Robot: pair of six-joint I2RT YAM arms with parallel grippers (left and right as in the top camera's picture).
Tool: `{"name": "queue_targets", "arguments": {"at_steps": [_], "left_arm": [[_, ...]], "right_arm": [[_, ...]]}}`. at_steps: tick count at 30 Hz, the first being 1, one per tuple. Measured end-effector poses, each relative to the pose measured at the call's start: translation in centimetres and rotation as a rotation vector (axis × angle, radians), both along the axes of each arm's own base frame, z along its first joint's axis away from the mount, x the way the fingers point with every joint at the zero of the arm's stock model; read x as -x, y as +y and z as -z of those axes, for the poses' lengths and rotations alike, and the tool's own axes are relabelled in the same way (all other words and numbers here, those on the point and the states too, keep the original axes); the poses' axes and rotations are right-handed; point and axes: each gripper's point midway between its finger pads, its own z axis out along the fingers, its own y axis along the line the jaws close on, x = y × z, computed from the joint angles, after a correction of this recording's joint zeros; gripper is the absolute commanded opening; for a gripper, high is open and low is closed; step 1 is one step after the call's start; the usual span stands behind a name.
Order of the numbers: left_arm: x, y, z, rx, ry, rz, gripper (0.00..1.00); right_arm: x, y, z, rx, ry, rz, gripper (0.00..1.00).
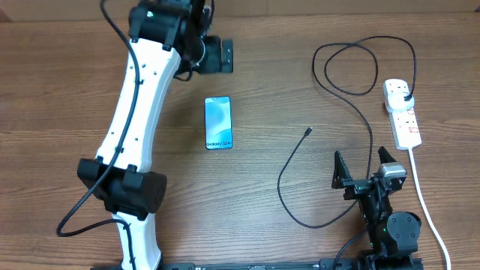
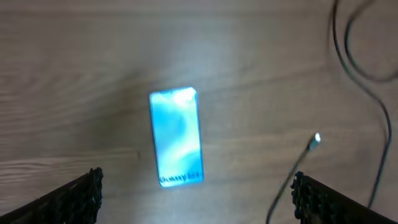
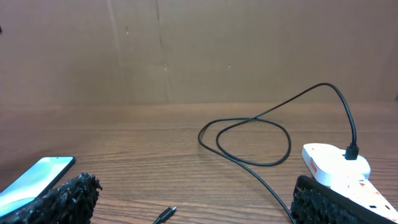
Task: Plug charger to phone and switch on socket
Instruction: 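Move the left gripper forward over the smartphone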
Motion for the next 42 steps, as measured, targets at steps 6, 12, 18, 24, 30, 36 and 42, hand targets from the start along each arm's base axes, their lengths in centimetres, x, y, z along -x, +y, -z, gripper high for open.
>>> {"name": "queue_targets", "arguments": {"at_steps": [6,12,18,24,30,36,42], "left_arm": [[-1.7,1.1,3.4,-0.102,0.045,-0.15,1.0],[-2.5,0.9,11.6,-0.163,0.216,-0.188,1.0],[-2.3,0.3,15.2,-0.16,0.298,-0.18,1.0],[-1.6,-0.3,19.2,-0.184,0.384,-0.165,1.0],[-1.6,-0.7,19.3,-0.181,0.382,-0.158,1.0],[-0.5,-0.5,20.6,-0.196,0.433,-0.152,1.0],[1.0,-1.1,20.9,-0.193,0.487,-0.096,1.0]], "right_arm": [[0.0,0.0,0.0,0.0,0.0,0.0,1.0],[0.0,0.0,0.0,-0.001,0.0,0.0,1.0],[0.0,0.0,0.0,0.0,-0.001,0.0,1.0],[0.0,0.0,0.0,0.0,0.0,-0.001,1.0],[0.0,0.0,0.0,-0.001,0.0,0.0,1.0],[0.0,0.0,0.0,0.0,0.0,-0.001,1.0],[0.0,0.0,0.0,0.0,0.0,0.0,1.0]]}}
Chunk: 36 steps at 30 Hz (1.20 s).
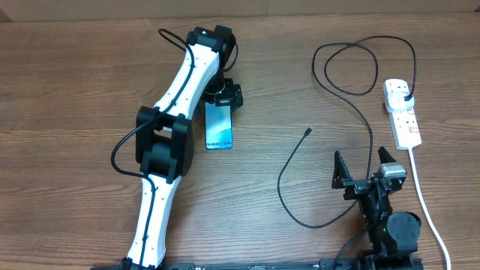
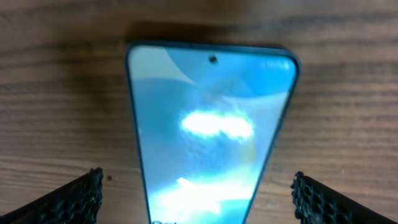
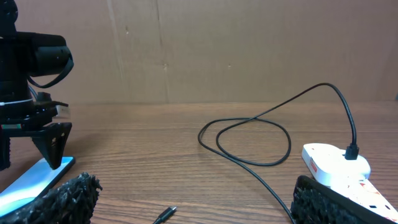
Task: Plug charger to phone and switch on socket
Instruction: 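Move the left gripper forward over the smartphone, then lower the left gripper and grasp the smartphone's top edge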
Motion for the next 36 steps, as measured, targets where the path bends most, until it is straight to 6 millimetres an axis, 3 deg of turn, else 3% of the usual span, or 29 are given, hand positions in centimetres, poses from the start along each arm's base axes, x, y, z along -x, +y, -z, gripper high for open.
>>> {"name": "queue_targets", "arguments": {"at_steps": [8,16,24,28,31,36], "left_arm": [[1.0,-0.5,0.2,0.003,0.033,0.022,1.0],[2.4,-0.2,3.1,0.0,0.089,0.023,1.0],[2.2,-0.2,3.4,0.011,0.055,0.025,1.0],[1.5,-0.1,3.4,0.008,0.017,0.032,1.0],[-0.9,-0.2,3.4,0.0,-0.091,0.037,1.0],[-1.2,-0.2,3.4,-0.004,-0.104,0.037,1.0]], "right_arm": [[0.0,0.0,0.0,0.0,-0.001,0.0,1.0],[0.0,0.0,0.0,0.0,-0.001,0.0,1.0],[0.0,0.0,0.0,0.0,-0.001,0.0,1.0],[0.0,0.0,0.0,0.0,0.0,0.0,1.0],[0.0,0.0,0.0,0.0,-0.001,0.0,1.0],[0.0,0.0,0.0,-0.001,-0.001,0.0,1.0]]}}
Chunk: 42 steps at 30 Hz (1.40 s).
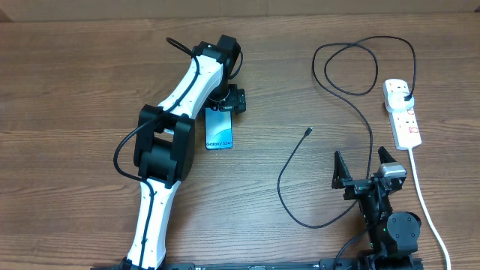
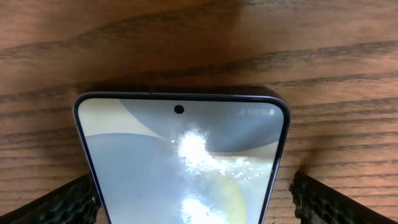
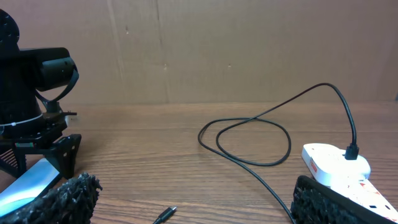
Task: Plug charger to phone and switch on socket
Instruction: 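Lower the left gripper and grasp the smartphone's top edge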
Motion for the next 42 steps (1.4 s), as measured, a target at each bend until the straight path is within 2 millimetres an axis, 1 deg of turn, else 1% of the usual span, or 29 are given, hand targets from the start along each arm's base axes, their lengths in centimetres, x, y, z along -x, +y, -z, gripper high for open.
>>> {"name": "queue_targets", "arguments": {"at_steps": [2,5,7,11,19,32,34,39,41,42], "left_arm": [[0.4,0.1,-0.1,-0.005,0.017,-0.003,1.0],[2.2,0.6,-0.2,-0.024,0.092,-0.003,1.0],[2.8,0.8,-0.2,-0.03,0.117,-0.004,1.0],[3.1,0.6,0.0,-0.022,0.123,-0.003,1.0],[4.5,0.4,0.3,0.007,0.158,-0.001,1.0],[4.3,0.3,0.4,0.007,0.125,0.01,0.99],[4.2,0.2,0.4,0.007,0.118,0.016,0.95],[4.1,0.1,0.4,0.006,0.111,0.031,0.94],[4.1,0.0,0.4,0.005,0.11,0.032,0.88],[4.1,0.0,0.4,0.006,0.109,0.033,0.88]], "right_arm": [[0.0,0.0,0.0,0.001,0.0,0.0,1.0],[0.0,0.0,0.0,0.001,0.0,0.0,1.0],[0.0,0.0,0.0,0.0,0.0,0.0,1.0],[0.0,0.0,0.0,0.0,0.0,0.0,1.0],[0.0,0.0,0.0,0.001,0.0,0.0,1.0],[0.0,0.0,0.0,0.0,0.0,0.0,1.0],[0.0,0.0,0.0,0.001,0.0,0.0,1.0],[0.0,0.0,0.0,0.001,0.0,0.0,1.0],[0.0,0.0,0.0,0.001,0.0,0.0,1.0],[0.0,0.0,0.0,0.0,0.001,0.0,1.0]]}}
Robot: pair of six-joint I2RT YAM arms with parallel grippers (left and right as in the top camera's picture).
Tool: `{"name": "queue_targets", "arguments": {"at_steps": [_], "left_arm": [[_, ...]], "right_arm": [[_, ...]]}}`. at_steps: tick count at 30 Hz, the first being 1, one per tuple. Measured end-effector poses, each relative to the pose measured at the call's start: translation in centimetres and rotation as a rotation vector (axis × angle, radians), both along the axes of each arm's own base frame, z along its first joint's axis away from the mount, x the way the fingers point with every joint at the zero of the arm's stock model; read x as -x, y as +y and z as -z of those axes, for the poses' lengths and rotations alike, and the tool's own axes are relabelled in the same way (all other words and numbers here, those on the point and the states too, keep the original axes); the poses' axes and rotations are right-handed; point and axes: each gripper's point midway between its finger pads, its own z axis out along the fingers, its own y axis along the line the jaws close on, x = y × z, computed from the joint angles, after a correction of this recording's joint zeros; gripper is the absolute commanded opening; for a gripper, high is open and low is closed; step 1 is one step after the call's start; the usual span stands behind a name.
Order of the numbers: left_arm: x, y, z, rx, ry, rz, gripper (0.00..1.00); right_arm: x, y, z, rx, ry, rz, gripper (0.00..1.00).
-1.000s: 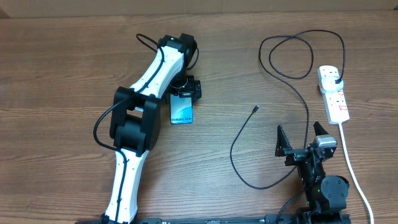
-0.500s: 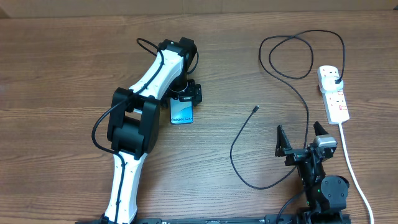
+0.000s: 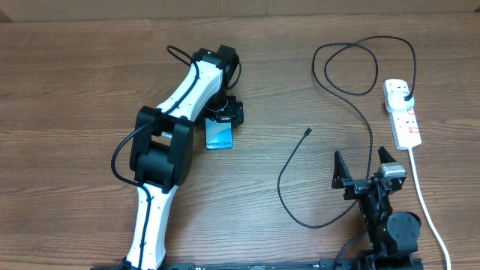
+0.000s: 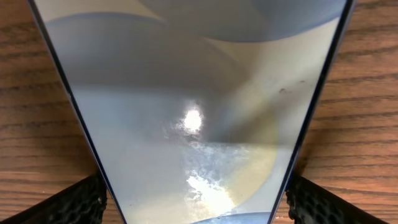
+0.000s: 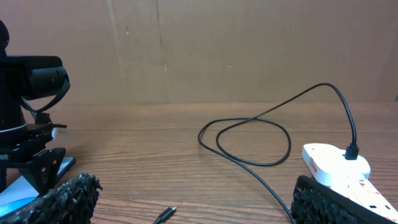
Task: Plug charger to phone and switch on socket
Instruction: 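Lower the left gripper and grasp the smartphone's top edge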
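Observation:
The phone (image 3: 219,138) lies screen-up on the table left of centre, showing a blue wallpaper. My left gripper (image 3: 223,116) stands open over its far half. In the left wrist view the phone (image 4: 193,93) fills the frame and the left gripper (image 4: 199,202) straddles it, with the fingers (image 4: 81,202) close beside its long edges. The black cable's free plug (image 3: 309,132) lies mid-table, also seen as the plug (image 5: 166,214). My right gripper (image 3: 364,165) rests open and empty at the near right. The white socket strip (image 3: 401,112) lies far right.
The black cable (image 3: 352,67) loops at the back right, then runs down past my right gripper to a bend near the front. Its charger sits plugged in the strip's far end (image 3: 406,94). A white lead (image 3: 427,210) runs from the strip to the front edge.
My left gripper has moved nearer along the phone and lower. The phone's top edge and camera hole, visible before, are now out of the wrist frame. The right arm and cable have not moved.
At first my left gripper was high behind the phone, which looked small in its view. Then it was down at the phone's far end, then closer still over the top edge. Now it straddles the phone's body. The right gripper stayed parked and open.

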Motion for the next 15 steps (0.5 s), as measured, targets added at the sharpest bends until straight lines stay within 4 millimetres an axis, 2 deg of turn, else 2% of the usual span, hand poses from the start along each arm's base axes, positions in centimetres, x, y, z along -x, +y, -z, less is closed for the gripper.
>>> {"name": "queue_targets", "arguments": {"at_steps": [3,9,15], "left_arm": [[-0.04,-0.08,0.01,0.0,-0.003,0.002,0.82],[-0.09,-0.07,0.02,-0.001,-0.005,0.002,0.83],[-0.12,-0.09,-0.17,-0.003,0.002,0.002,0.79]], "right_arm": [[0.0,-0.01,0.0,0.0,0.0,0.0,1.0],[0.0,0.0,-0.02,0.001,-0.001,0.0,1.0],[0.0,0.0,0.0,0.0,0.0,0.0,1.0]]}}
